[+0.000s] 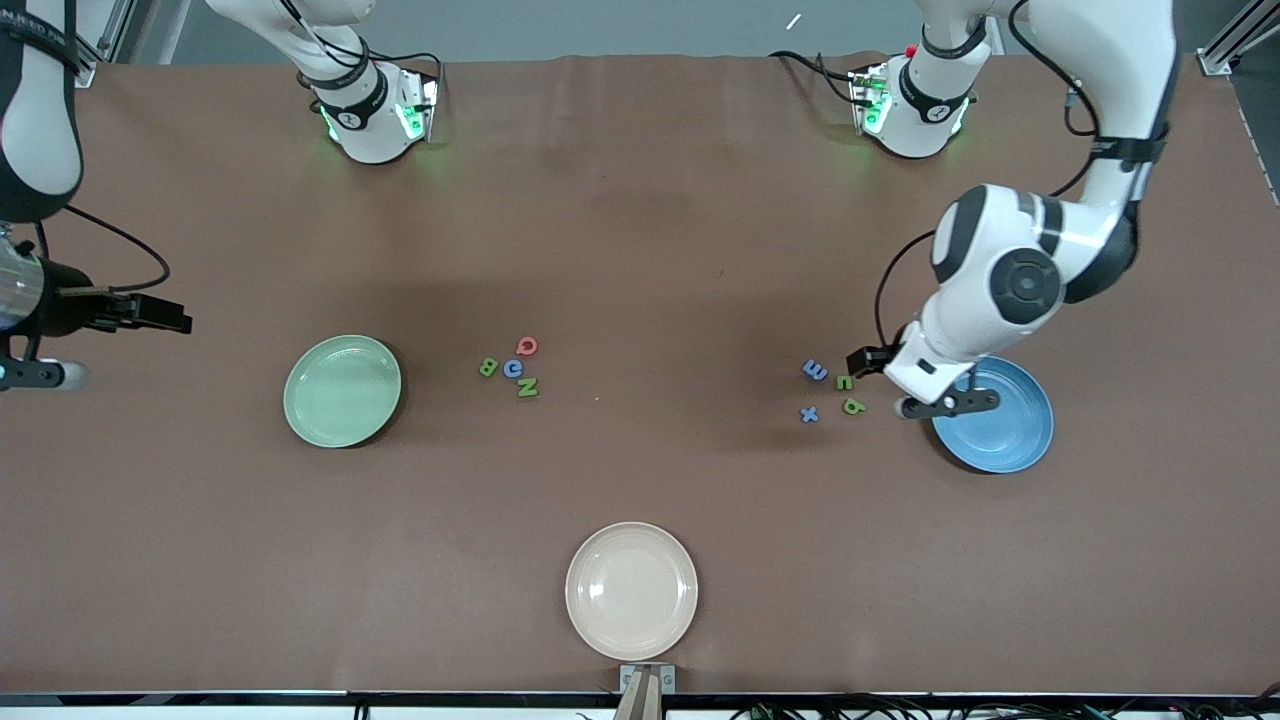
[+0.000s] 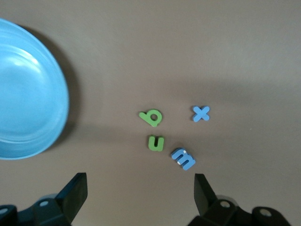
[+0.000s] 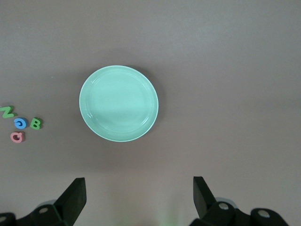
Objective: Sort upper and lower case letters into plates
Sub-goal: 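Grasp the green u with the left gripper while the right gripper reaches B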
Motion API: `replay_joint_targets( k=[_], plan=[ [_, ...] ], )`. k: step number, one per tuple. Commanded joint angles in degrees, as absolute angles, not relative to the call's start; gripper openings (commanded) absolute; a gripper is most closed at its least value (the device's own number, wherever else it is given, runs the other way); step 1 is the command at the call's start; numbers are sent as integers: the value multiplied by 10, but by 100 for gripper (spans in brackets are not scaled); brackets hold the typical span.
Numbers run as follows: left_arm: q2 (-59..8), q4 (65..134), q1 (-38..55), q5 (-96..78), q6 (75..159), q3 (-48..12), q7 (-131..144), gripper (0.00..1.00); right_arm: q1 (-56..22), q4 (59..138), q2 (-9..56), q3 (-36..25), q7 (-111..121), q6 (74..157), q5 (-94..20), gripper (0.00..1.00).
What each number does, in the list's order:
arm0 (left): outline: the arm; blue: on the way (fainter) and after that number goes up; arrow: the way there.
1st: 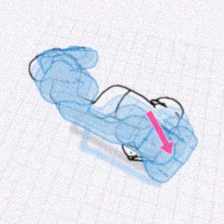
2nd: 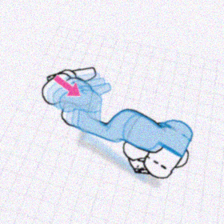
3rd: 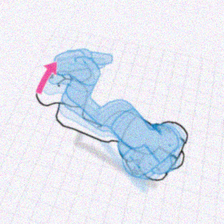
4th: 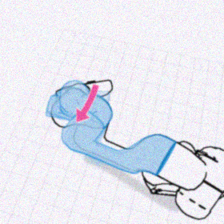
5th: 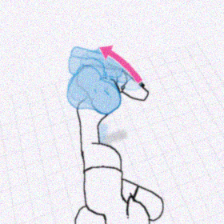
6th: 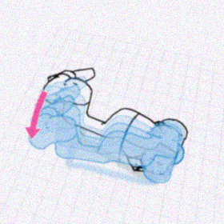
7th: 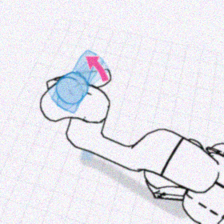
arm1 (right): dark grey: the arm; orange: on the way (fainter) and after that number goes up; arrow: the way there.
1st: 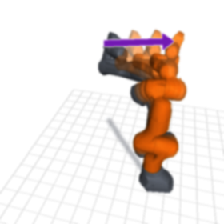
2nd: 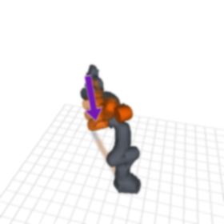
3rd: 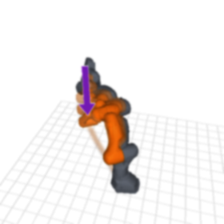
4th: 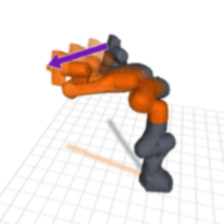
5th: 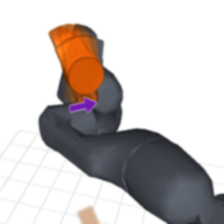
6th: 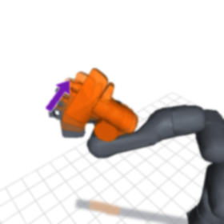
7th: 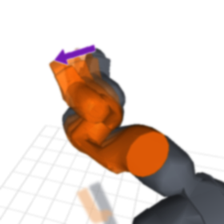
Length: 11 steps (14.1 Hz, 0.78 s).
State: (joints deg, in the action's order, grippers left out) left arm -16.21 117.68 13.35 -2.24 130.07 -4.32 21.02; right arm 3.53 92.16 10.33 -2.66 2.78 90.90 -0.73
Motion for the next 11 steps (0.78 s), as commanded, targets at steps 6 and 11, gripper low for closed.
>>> replay_joint_targets(
  k=[6,11],
  plan=[
    [-229,1230,142,-4,1457,-41,214,73,2,947,92,-19,-162,907,-62,100],
    [-264,1202,142,-4,1463,-41,214,64,-52,1027,94,-19,-230,1025,-62,100]
  ],
)
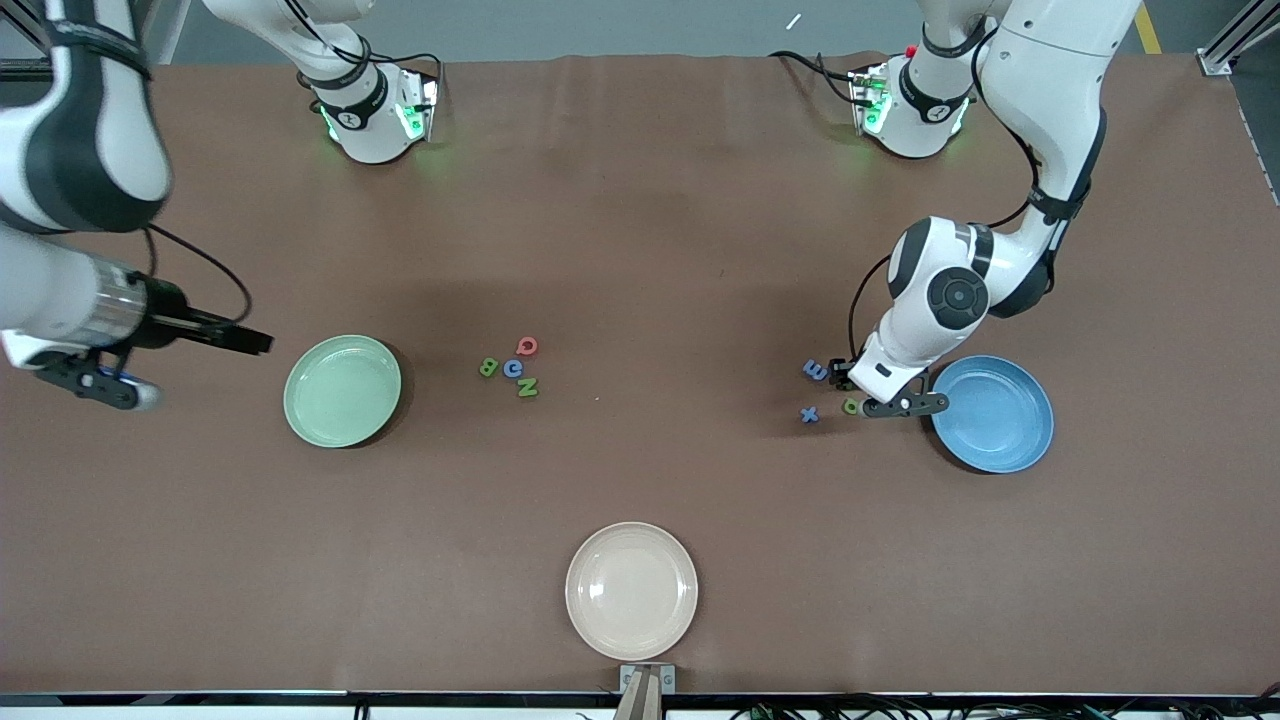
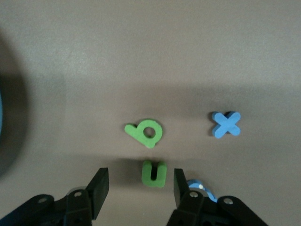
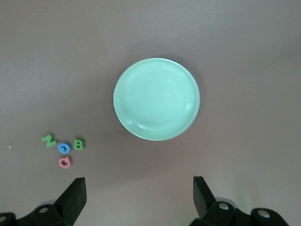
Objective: Sort upper and lower case letters into plates
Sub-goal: 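Grasp the green u with the left gripper while the right gripper reaches B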
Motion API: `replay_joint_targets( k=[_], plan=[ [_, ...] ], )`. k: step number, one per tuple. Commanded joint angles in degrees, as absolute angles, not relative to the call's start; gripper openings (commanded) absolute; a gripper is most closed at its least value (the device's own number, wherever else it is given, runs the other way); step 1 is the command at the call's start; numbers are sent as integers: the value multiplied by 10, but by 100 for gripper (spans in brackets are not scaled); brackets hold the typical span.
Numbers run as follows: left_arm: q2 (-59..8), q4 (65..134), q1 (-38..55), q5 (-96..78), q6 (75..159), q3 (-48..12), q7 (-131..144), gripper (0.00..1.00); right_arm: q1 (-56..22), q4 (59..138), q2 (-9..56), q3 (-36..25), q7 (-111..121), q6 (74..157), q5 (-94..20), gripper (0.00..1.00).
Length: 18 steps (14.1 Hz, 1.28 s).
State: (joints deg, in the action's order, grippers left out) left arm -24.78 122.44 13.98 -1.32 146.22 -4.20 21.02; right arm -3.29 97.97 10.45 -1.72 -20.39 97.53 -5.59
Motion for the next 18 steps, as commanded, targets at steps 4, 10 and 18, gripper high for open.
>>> replay_joint_targets(
  k=[4,10,18],
  plan=[
    [-268,1199,146,-4,1463,-41,214,62,-118,1120,110,-19,-306,1180,-62,99],
    [-270,1206,149,-4,1461,-41,214,55,-190,1172,181,-19,-384,1302,-62,78],
    [-276,1208,151,-3,1458,-40,214,41,-239,1215,238,-19,-429,1444,-62,79]
  ],
)
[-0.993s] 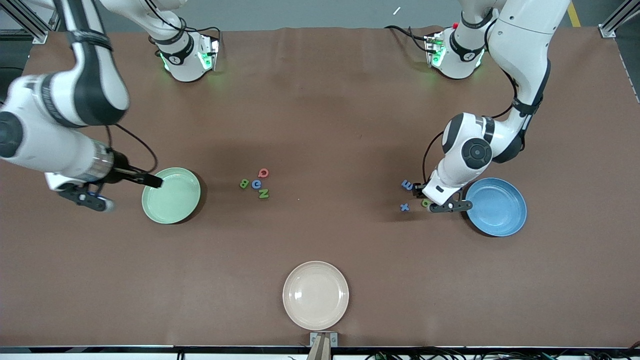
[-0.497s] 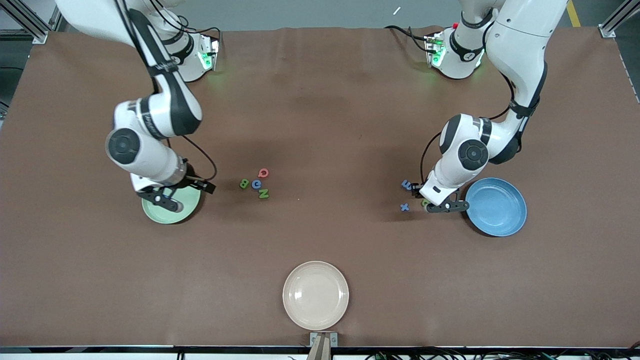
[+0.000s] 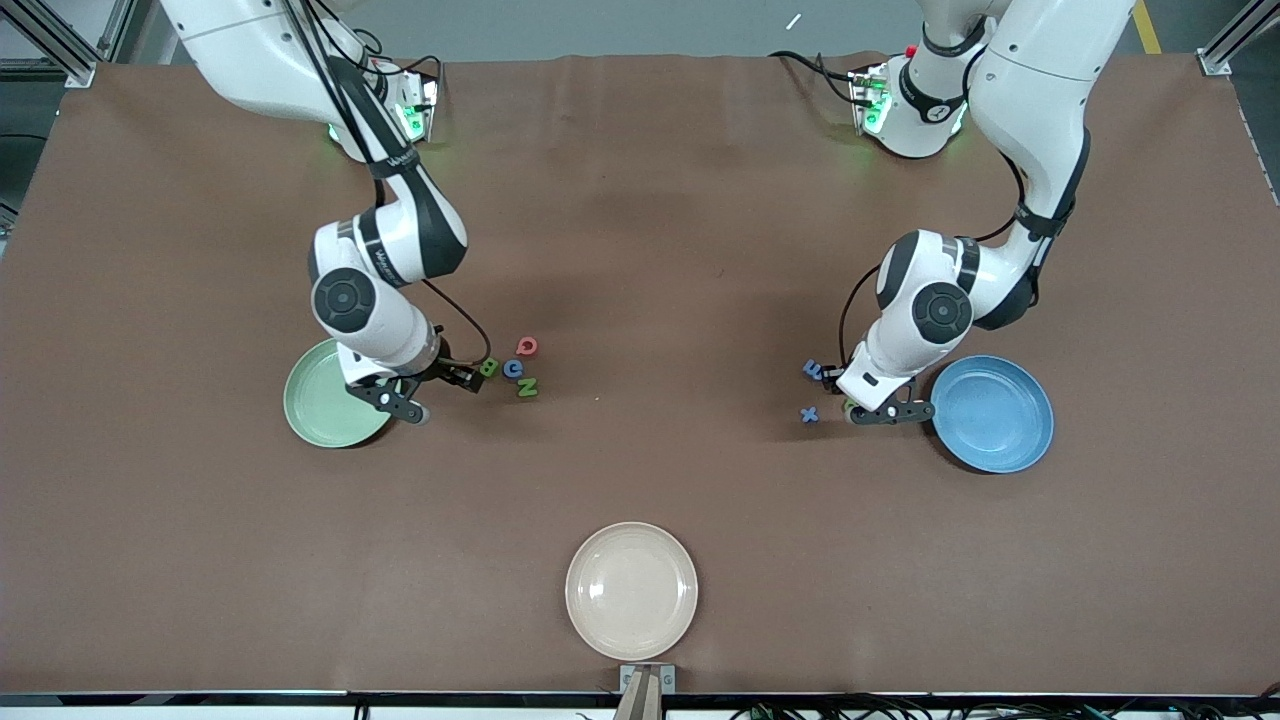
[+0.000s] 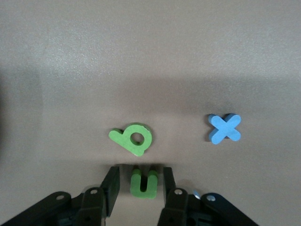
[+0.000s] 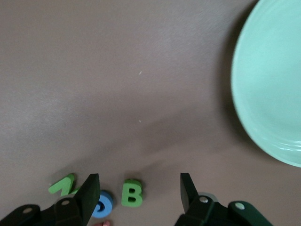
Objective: Sort upper and lower case letters into plates
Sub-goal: 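Grasp the green u with the left gripper while the right gripper reaches B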
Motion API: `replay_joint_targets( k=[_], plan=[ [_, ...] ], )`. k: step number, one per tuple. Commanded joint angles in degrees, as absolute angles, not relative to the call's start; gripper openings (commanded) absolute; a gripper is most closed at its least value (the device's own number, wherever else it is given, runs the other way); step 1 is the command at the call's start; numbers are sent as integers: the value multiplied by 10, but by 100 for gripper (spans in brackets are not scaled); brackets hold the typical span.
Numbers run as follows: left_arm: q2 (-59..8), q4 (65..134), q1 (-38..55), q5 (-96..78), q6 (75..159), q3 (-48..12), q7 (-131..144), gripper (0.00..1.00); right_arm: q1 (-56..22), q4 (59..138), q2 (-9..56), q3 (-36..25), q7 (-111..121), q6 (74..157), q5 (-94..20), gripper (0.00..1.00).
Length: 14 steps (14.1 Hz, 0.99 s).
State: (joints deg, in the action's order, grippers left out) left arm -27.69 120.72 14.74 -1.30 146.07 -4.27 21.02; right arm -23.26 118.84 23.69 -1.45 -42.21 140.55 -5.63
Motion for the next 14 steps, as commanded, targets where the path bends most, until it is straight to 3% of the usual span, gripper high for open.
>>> replay_joint_targets(
  k=[1,5,8,11,14],
  plan=[
    [-276,1210,151,-3,1457,-40,214,40,-243,1222,243,-20,-433,1462,-62,79],
    [-276,1212,156,-3,1456,-40,214,35,-269,1223,271,-20,-471,1498,-62,78],
    [-276,1213,160,-4,1456,-40,214,21,-279,1223,277,-22,-479,1500,-59,78],
    [-270,1216,158,-3,1455,-40,214,14,-277,1234,276,-25,-478,1498,-54,78],
    [-223,1214,141,25,1378,-40,204,14,-279,1252,270,-28,-478,1498,-54,78]
  ],
)
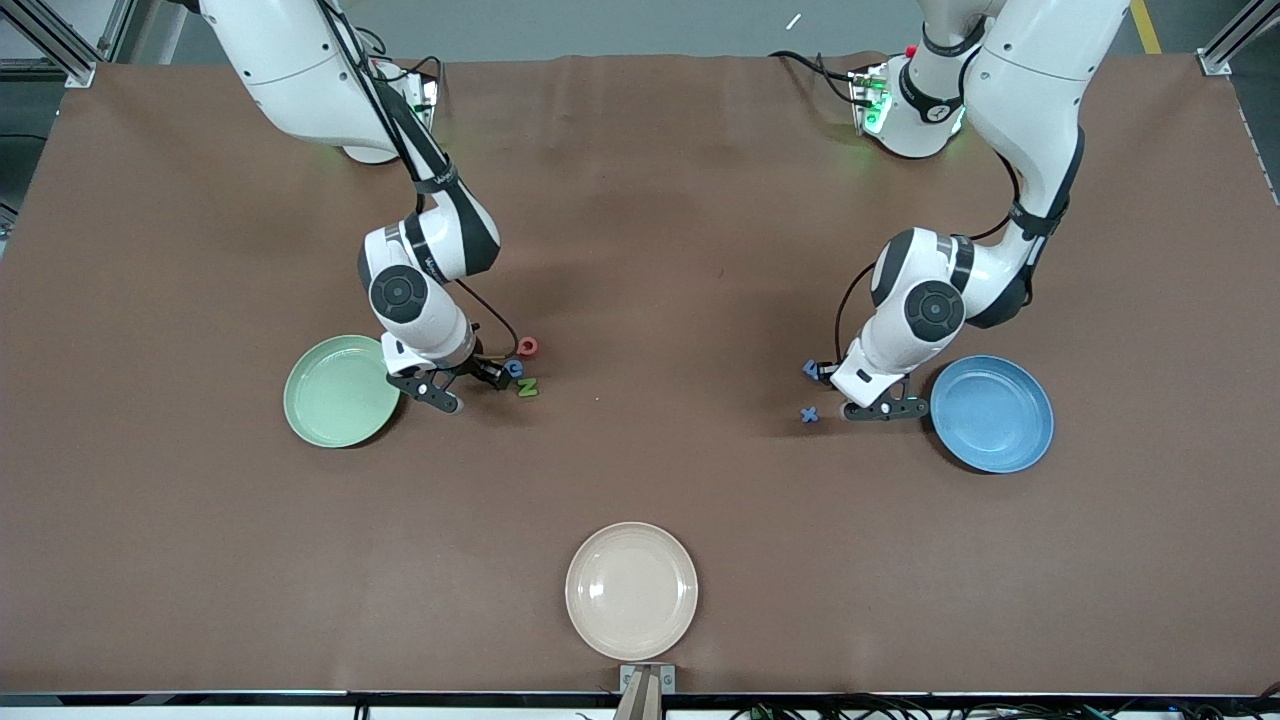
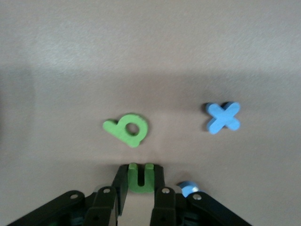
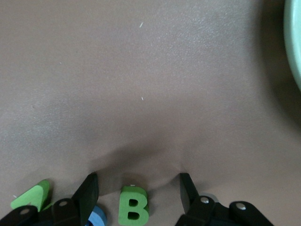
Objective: Sort upper and lower case letters into plates
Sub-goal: 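Drop the u in the blue plate while the right gripper grasps B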
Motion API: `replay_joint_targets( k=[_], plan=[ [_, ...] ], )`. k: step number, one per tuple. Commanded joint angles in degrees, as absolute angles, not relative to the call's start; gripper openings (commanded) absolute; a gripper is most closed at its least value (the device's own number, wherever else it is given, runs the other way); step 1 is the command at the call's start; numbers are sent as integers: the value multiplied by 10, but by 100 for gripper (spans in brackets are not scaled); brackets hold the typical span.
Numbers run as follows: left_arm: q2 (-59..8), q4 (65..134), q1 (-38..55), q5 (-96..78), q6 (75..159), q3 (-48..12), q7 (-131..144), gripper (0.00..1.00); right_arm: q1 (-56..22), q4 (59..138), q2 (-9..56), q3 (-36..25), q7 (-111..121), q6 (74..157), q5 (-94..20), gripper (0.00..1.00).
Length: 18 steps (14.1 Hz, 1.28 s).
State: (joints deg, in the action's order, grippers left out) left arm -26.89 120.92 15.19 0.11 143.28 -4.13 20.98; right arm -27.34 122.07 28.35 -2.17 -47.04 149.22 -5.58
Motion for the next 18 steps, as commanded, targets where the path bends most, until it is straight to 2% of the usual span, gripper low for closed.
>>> replay_joint_targets(
  k=[1,4,9,12,15,18],
  plan=[
    [-202,1214,123,31,1348,-40,192,14,-279,1254,266,-27,-479,1497,-54,78],
    [-174,1216,64,37,1315,-40,86,14,-282,1263,260,-26,-485,1492,-54,77],
    [-195,1214,-39,96,1331,-41,-44,14,-299,1266,260,-25,-514,1492,-54,73],
    [-227,1214,-59,110,1381,-41,-62,14,-301,1266,261,-25,-516,1492,-54,56],
    [-240,1214,-59,110,1398,-40,-63,14,-301,1266,261,-25,-517,1492,-54,54],
    [-246,1216,-59,110,1405,-40,-63,15,-301,1265,261,-25,-516,1491,-54,30]
  ],
)
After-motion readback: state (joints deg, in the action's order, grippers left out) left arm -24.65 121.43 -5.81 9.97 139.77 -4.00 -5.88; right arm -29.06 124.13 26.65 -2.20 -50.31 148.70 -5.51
